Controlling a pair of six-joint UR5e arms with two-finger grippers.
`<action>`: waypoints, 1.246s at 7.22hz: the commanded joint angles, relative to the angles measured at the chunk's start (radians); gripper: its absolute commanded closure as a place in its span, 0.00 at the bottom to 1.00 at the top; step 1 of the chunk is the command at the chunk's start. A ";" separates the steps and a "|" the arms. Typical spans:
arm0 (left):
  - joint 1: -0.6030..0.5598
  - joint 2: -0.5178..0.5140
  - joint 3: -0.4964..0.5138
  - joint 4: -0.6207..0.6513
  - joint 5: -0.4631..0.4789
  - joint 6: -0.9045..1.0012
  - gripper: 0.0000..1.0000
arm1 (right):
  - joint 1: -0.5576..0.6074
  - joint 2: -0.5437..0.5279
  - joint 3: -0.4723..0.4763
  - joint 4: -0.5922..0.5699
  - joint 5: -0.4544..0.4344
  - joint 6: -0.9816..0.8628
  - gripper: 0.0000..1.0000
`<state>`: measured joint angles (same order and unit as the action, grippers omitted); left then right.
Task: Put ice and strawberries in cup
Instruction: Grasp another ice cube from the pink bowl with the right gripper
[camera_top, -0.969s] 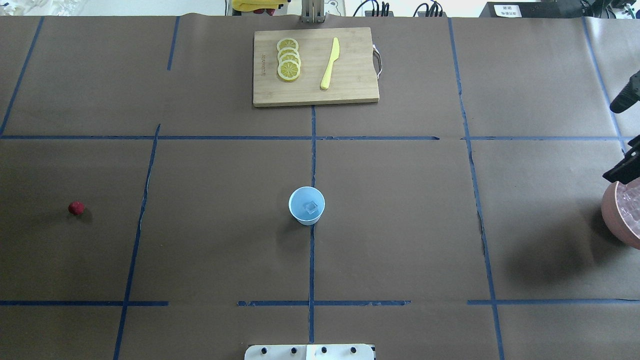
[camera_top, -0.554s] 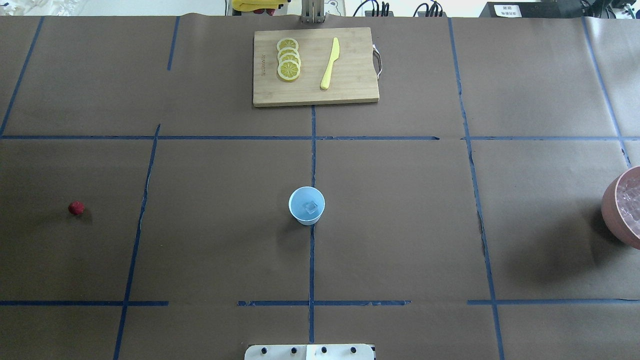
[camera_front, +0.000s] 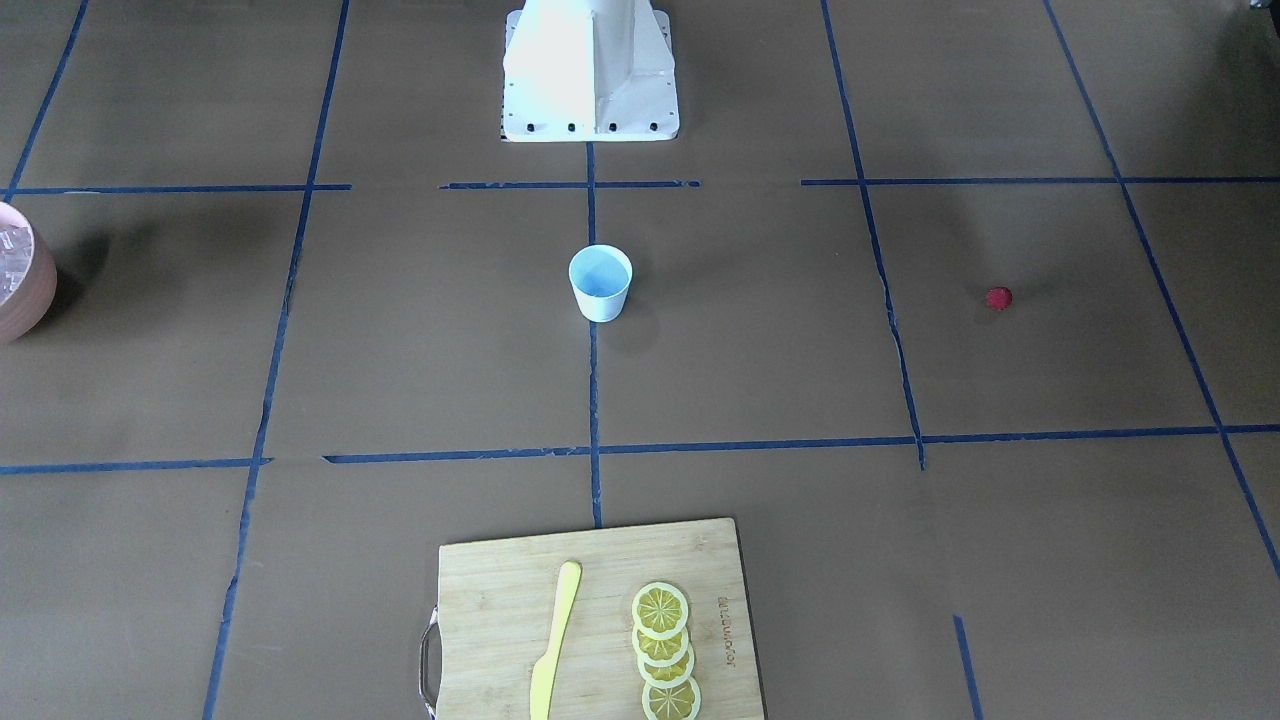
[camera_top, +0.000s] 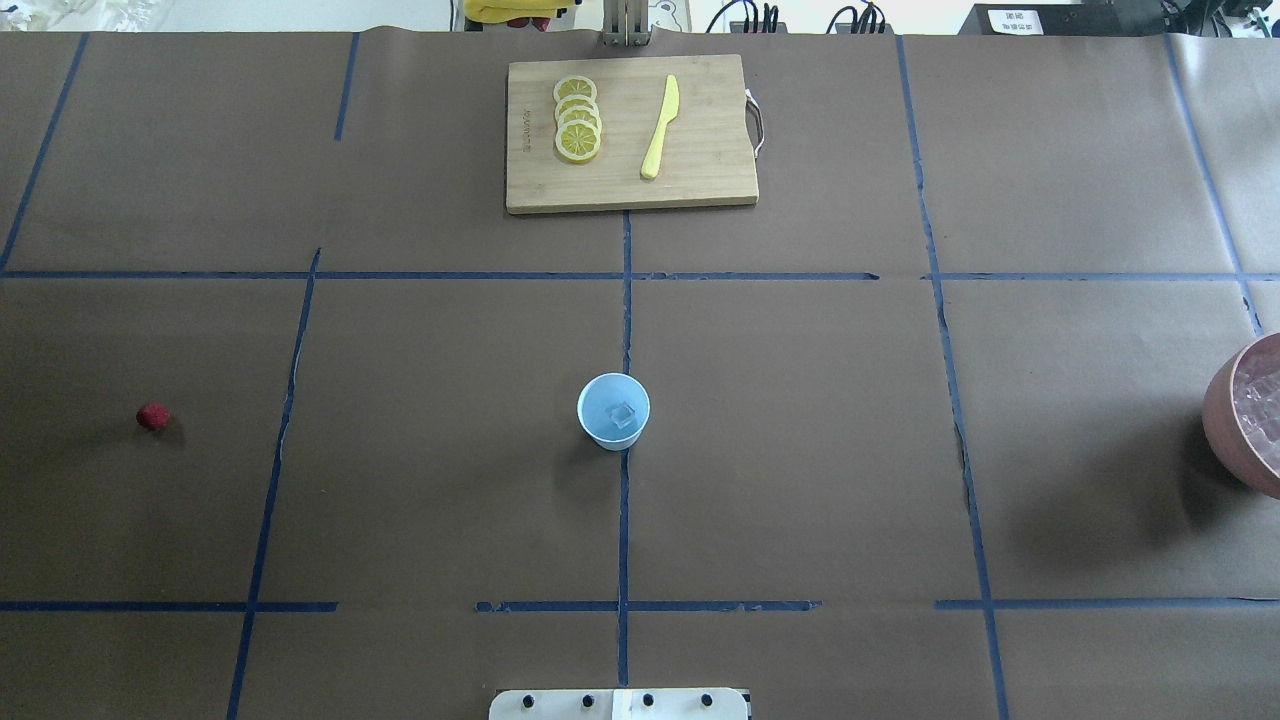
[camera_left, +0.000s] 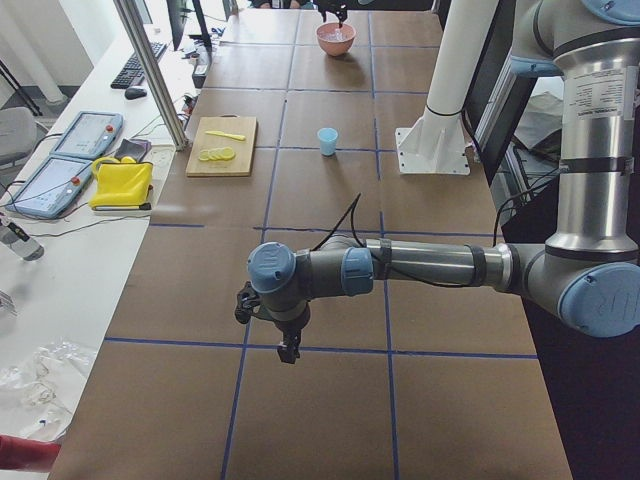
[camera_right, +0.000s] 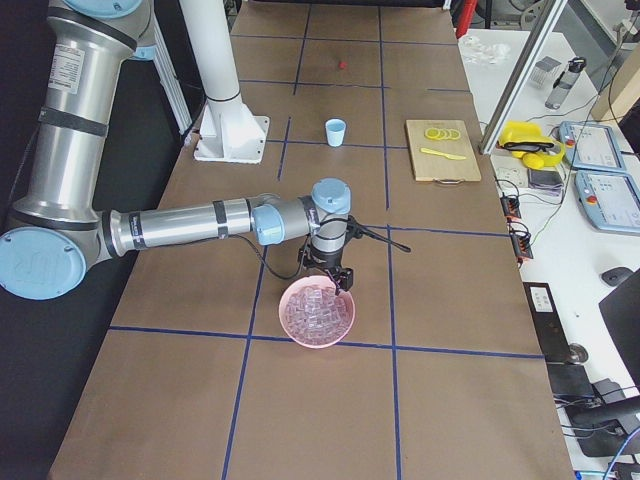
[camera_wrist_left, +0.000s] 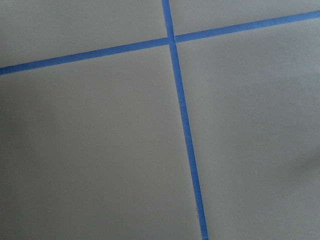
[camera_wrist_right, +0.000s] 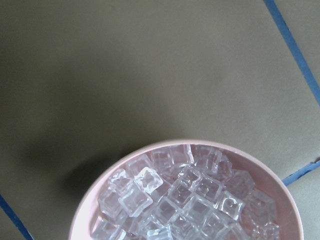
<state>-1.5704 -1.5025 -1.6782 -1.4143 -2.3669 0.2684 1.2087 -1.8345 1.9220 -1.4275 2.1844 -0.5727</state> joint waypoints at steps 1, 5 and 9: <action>0.001 0.001 0.000 0.000 0.000 0.000 0.00 | -0.001 -0.026 -0.024 0.035 -0.002 0.001 0.06; 0.001 0.001 0.000 0.000 0.000 0.000 0.00 | -0.032 -0.022 -0.058 0.036 -0.005 0.001 0.12; 0.001 0.001 0.000 0.002 0.000 0.000 0.00 | -0.075 -0.022 -0.086 0.039 -0.011 0.001 0.17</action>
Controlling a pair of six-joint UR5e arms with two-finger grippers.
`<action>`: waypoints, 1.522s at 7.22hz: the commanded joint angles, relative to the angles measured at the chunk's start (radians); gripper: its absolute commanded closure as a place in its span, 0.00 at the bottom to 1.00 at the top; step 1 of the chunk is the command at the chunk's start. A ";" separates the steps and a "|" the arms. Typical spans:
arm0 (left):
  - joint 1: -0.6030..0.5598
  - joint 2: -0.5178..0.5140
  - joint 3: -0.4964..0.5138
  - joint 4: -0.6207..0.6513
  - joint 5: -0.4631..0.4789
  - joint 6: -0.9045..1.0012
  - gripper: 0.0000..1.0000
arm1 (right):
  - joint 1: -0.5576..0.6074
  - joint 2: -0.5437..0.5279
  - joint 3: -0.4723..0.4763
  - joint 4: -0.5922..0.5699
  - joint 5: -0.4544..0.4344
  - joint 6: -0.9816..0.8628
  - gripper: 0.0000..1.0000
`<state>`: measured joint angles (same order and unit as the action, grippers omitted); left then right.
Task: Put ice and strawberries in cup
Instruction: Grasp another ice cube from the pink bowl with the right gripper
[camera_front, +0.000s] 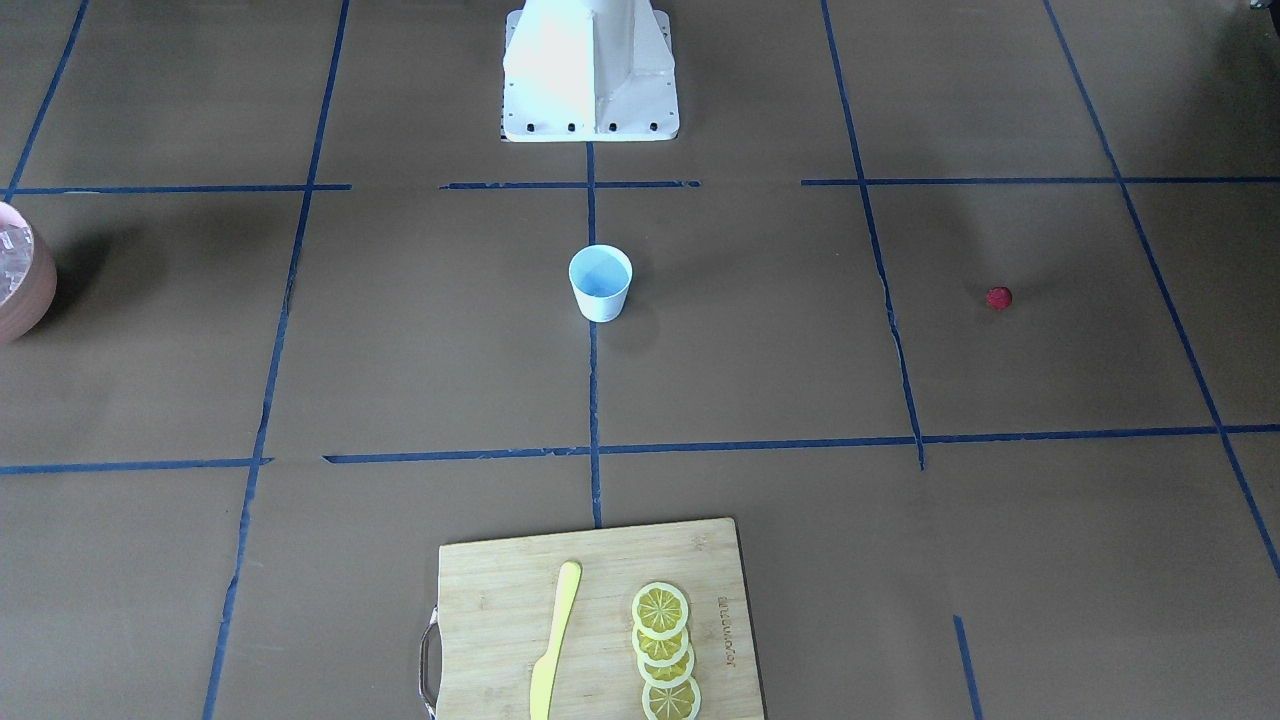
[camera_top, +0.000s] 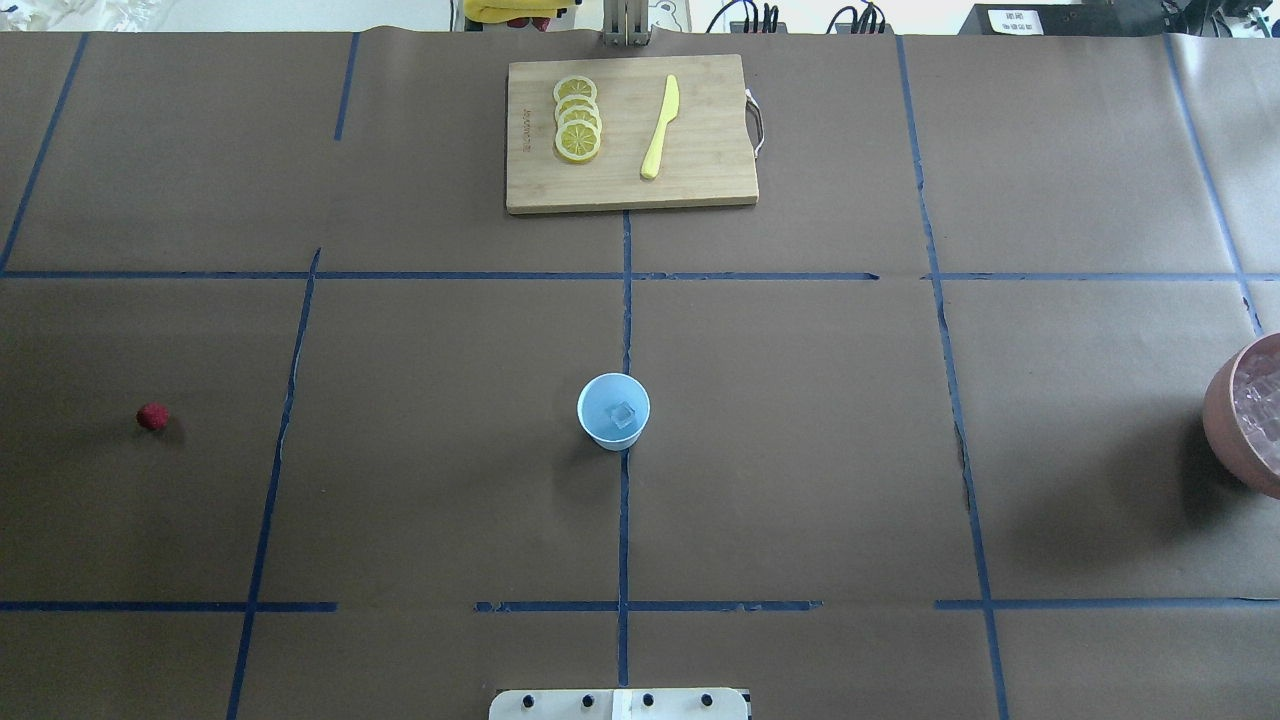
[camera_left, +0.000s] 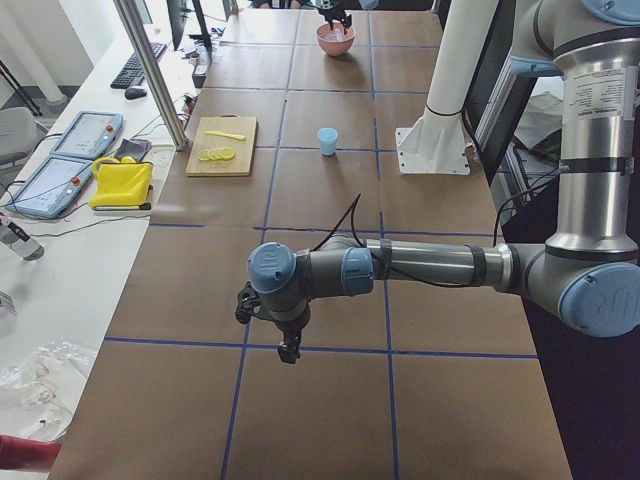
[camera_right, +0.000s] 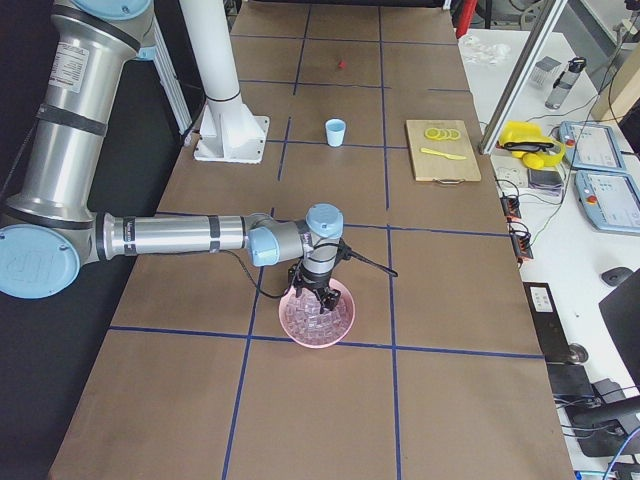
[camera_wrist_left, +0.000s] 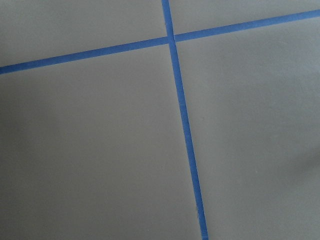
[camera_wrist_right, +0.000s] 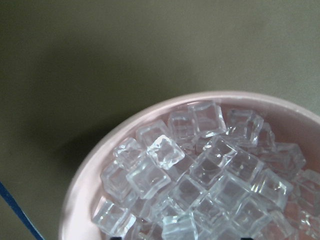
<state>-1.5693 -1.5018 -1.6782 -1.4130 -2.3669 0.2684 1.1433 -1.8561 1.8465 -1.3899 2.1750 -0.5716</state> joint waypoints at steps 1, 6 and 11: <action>0.000 0.000 0.000 0.002 0.000 0.000 0.00 | -0.017 0.002 -0.012 0.000 -0.010 -0.001 0.18; 0.000 0.000 0.000 -0.001 0.000 0.000 0.00 | -0.020 0.002 -0.012 0.002 -0.015 -0.010 0.72; 0.000 -0.002 0.000 -0.003 0.000 0.000 0.00 | -0.016 0.057 0.022 -0.014 0.003 -0.025 0.97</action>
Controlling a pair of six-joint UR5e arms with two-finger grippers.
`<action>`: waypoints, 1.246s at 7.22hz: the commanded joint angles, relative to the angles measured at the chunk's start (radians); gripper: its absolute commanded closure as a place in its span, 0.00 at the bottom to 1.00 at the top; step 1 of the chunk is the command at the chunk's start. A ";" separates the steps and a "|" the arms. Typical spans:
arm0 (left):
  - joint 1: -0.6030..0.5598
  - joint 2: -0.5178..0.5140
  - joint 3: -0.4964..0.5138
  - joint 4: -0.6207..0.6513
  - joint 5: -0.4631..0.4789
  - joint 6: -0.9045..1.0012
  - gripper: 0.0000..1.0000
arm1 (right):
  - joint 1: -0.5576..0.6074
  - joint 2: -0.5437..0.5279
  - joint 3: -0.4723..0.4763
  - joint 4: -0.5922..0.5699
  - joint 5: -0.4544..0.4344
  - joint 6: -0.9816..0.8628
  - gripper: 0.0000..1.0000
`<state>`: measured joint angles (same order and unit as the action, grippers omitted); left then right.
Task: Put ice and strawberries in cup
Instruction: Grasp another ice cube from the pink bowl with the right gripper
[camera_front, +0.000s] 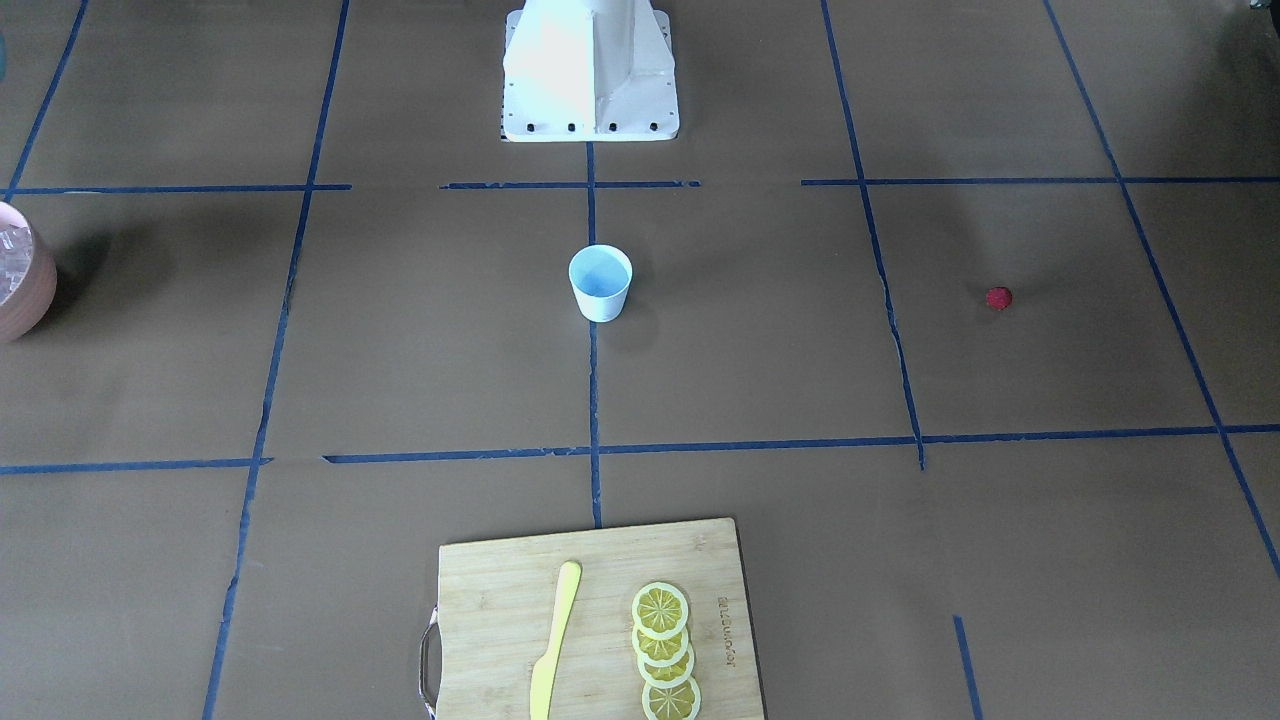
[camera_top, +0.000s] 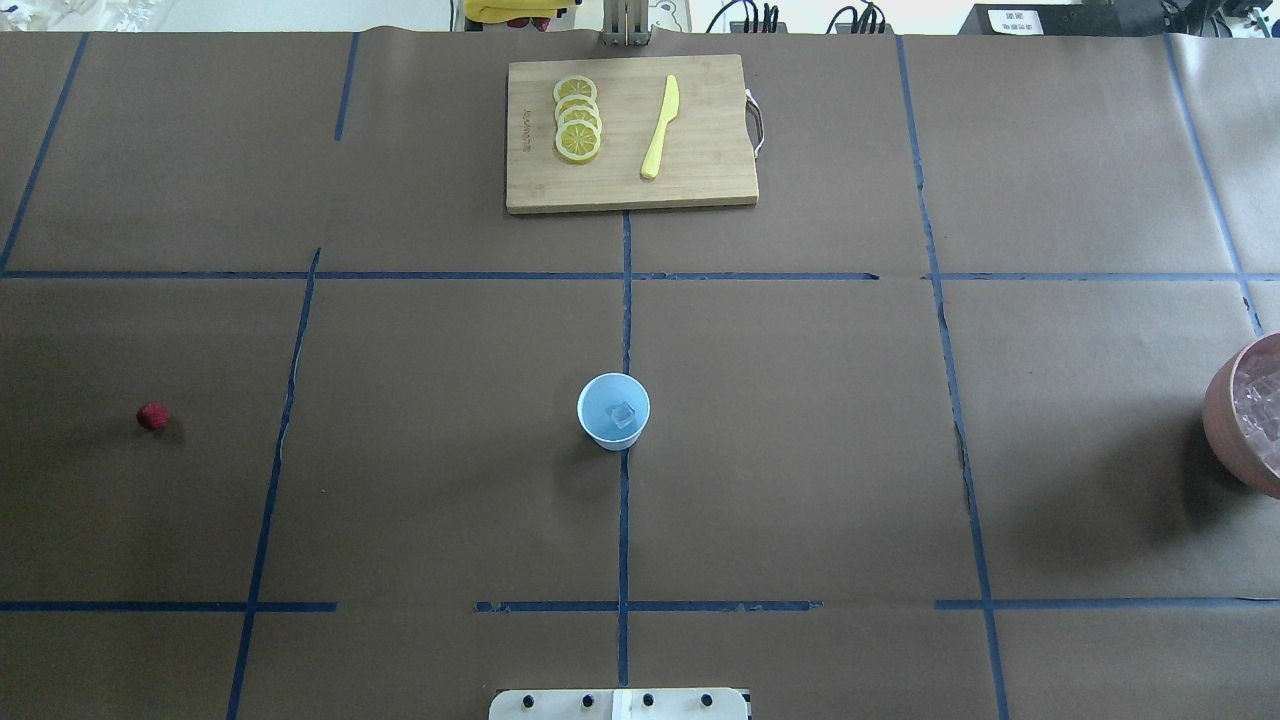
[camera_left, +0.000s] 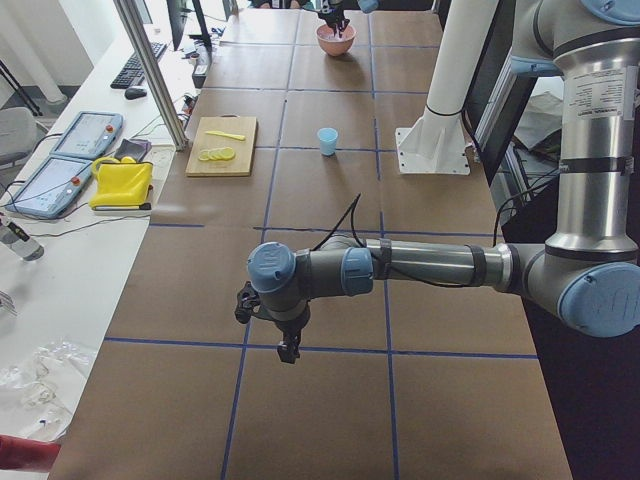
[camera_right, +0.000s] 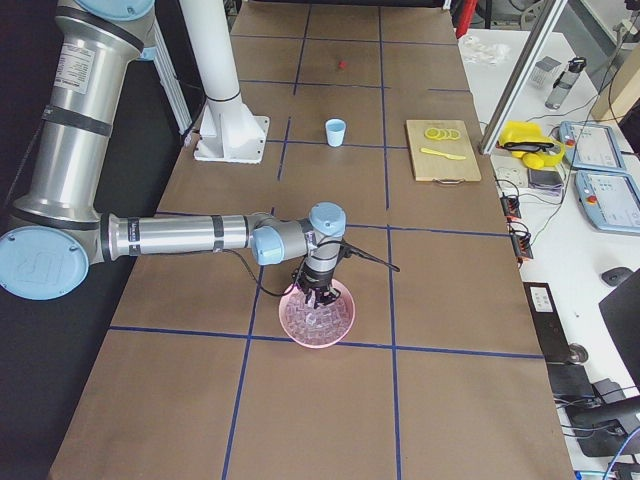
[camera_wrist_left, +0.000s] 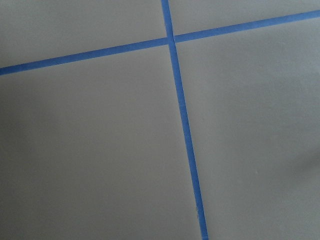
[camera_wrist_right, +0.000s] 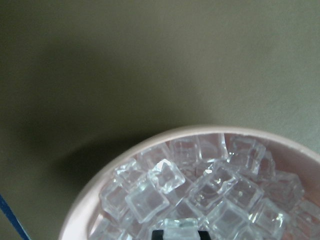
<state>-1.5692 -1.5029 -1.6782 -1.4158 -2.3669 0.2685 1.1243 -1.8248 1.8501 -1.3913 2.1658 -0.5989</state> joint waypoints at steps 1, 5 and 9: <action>0.000 0.000 0.000 0.000 0.000 0.000 0.00 | 0.038 0.036 0.032 -0.035 0.061 0.019 0.99; 0.000 0.000 -0.002 0.000 0.000 0.000 0.00 | 0.115 0.097 0.145 -0.112 0.127 0.520 0.97; 0.000 0.000 -0.003 0.000 -0.002 0.002 0.00 | -0.120 0.345 0.175 -0.115 0.089 1.111 0.97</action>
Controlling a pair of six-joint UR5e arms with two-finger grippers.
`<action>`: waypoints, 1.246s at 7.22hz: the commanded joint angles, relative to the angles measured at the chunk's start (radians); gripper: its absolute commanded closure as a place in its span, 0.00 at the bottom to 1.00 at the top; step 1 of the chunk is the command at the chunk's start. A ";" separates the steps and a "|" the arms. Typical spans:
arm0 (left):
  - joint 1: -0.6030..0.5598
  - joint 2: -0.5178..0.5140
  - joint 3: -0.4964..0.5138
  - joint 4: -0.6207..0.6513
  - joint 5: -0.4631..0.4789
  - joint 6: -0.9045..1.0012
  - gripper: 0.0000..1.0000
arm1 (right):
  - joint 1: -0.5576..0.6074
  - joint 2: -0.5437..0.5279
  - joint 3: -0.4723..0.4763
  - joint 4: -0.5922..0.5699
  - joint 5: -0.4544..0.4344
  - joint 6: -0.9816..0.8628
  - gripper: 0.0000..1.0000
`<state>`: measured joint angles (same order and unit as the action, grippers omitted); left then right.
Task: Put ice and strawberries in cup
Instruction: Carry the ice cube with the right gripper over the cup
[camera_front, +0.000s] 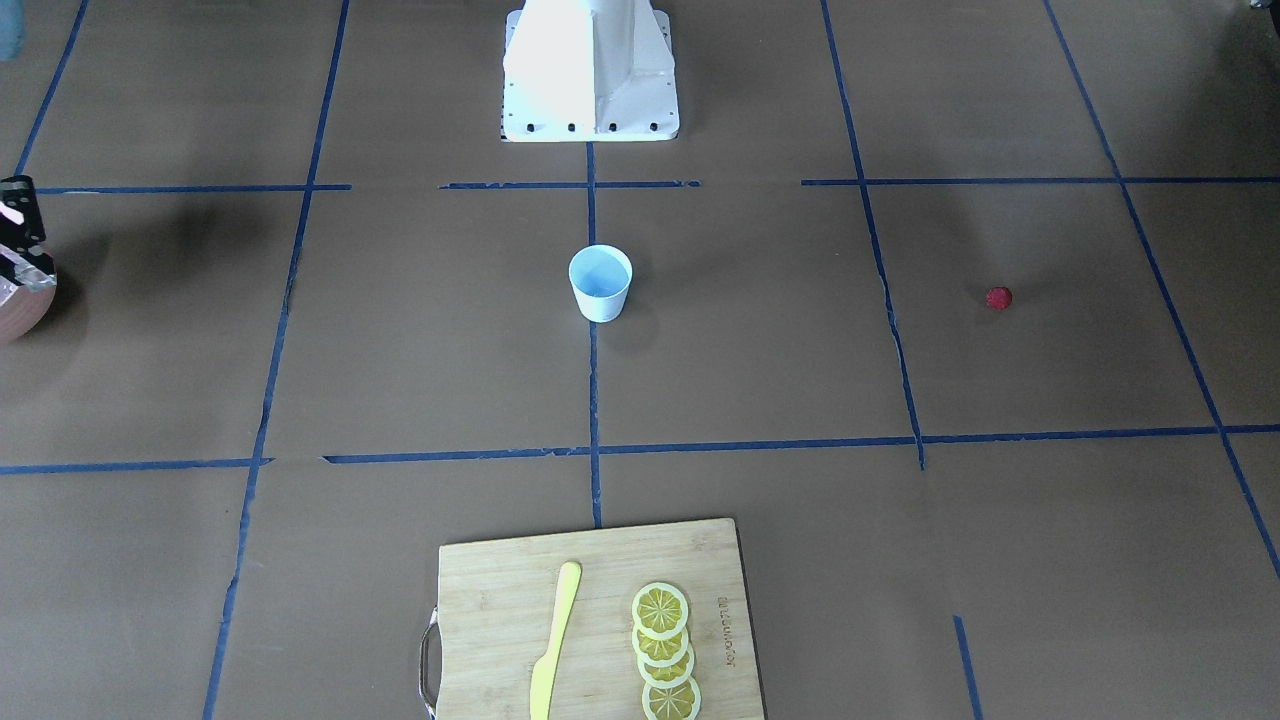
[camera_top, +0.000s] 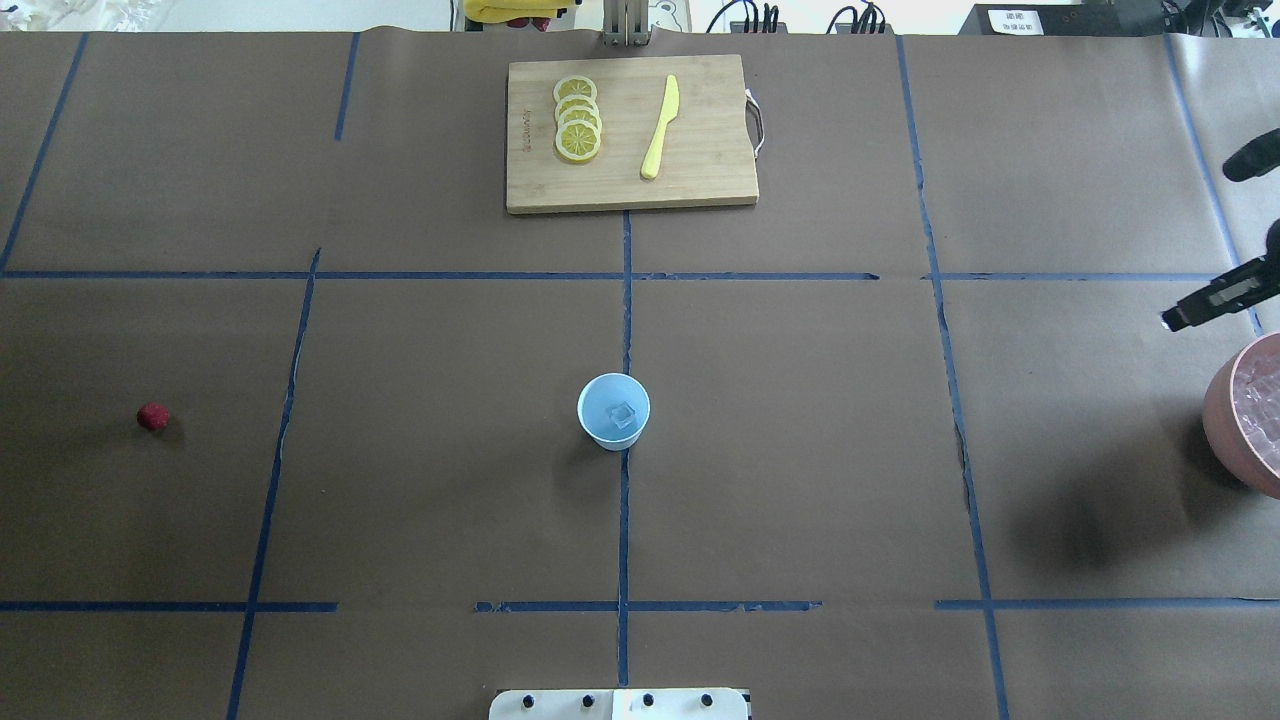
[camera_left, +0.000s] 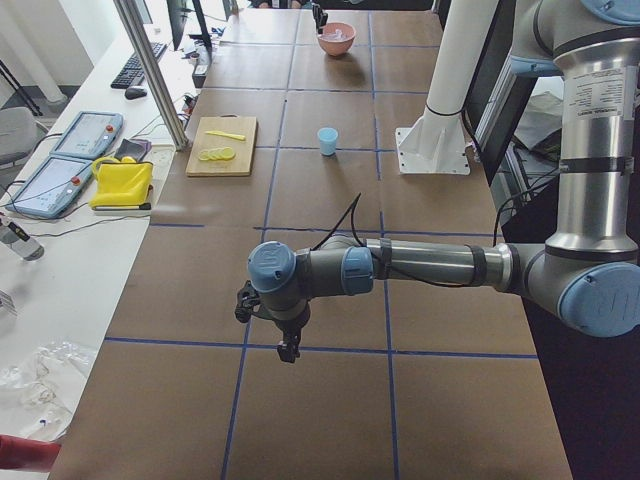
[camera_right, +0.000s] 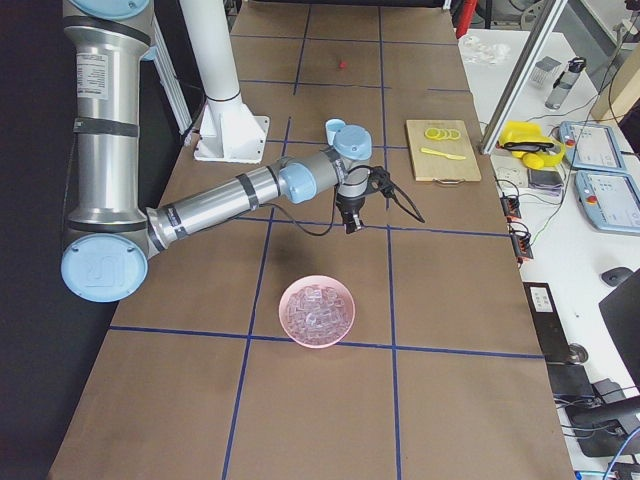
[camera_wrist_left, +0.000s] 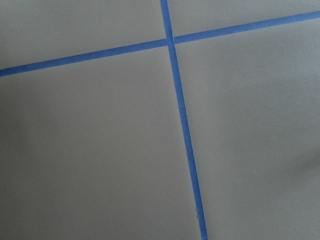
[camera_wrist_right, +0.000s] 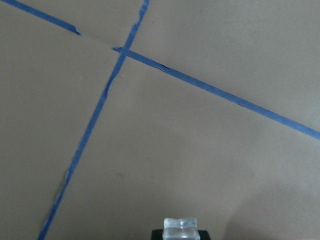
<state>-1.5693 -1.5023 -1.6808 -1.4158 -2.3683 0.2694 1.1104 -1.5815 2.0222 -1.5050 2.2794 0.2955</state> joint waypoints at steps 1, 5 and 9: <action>0.000 -0.001 0.001 -0.002 0.000 0.001 0.00 | -0.233 0.182 0.001 -0.003 -0.105 0.399 0.97; 0.002 -0.001 0.006 0.002 0.000 0.001 0.00 | -0.637 0.671 -0.179 -0.223 -0.492 0.923 0.98; 0.002 -0.001 0.006 0.002 0.000 0.001 0.00 | -0.688 0.824 -0.292 -0.225 -0.515 1.045 0.98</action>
<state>-1.5678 -1.5027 -1.6752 -1.4143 -2.3685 0.2698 0.4357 -0.7834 1.7470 -1.7279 1.7760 1.3169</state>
